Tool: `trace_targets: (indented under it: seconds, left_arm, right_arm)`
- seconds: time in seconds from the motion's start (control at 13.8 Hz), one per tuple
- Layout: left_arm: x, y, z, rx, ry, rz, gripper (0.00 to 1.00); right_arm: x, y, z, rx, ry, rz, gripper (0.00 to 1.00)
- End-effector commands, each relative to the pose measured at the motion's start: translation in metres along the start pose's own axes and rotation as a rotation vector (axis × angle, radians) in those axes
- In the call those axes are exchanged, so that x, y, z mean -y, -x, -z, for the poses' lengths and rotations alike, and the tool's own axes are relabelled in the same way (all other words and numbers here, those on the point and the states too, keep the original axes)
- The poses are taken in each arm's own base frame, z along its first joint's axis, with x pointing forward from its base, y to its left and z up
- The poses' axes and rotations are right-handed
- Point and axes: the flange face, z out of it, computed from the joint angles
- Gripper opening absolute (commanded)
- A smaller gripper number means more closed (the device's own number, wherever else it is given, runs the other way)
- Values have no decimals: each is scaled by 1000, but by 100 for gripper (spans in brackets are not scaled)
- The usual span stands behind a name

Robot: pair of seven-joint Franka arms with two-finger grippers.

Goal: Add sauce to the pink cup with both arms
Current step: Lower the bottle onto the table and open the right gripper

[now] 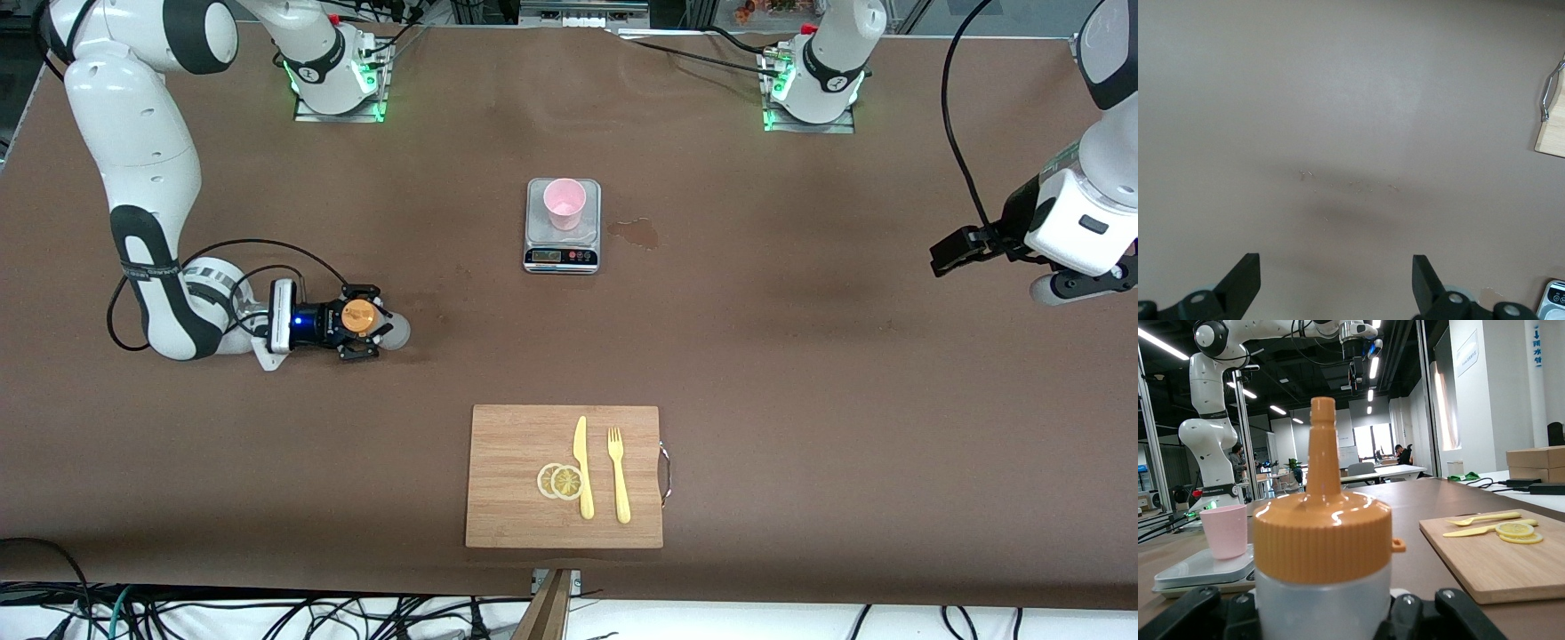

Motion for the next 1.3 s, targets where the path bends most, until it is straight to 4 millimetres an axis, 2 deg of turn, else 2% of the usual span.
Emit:
trace_targets:
  seconds: [0.0, 0.36, 0.58, 0.72, 0.94, 1.08, 1.23]
  left_arm:
    - [-3, -2, 3, 7, -13, -4, 100]
    - [-3, -2, 3, 7, -13, -2, 100]
    - [-2, -3, 3, 8, -12, -1, 100]
    - [-2, -3, 4, 6, -11, 0, 100]
    - [-4, -3, 4, 5, -9, -3, 100]
    - [-6, -3, 8, -3, -5, -8, 100]
    - [-15, -5, -2, 15, -11, -19, 100]
  right_arm:
    - [9, 3, 11, 43, 0, 5, 100]
    - [-6, -15, 14, 53, -3, 36, 100]
    - [-8, -30, 27, 95, -19, 46, 100]
    - [-10, -39, 45, 140, -30, 63, 100]
    - [-8, -59, 86, 236, -63, 87, 100]
    - [-5, -83, 113, 300, -66, 111, 100]
    - [-9, -123, 135, 373, -58, 139, 100]
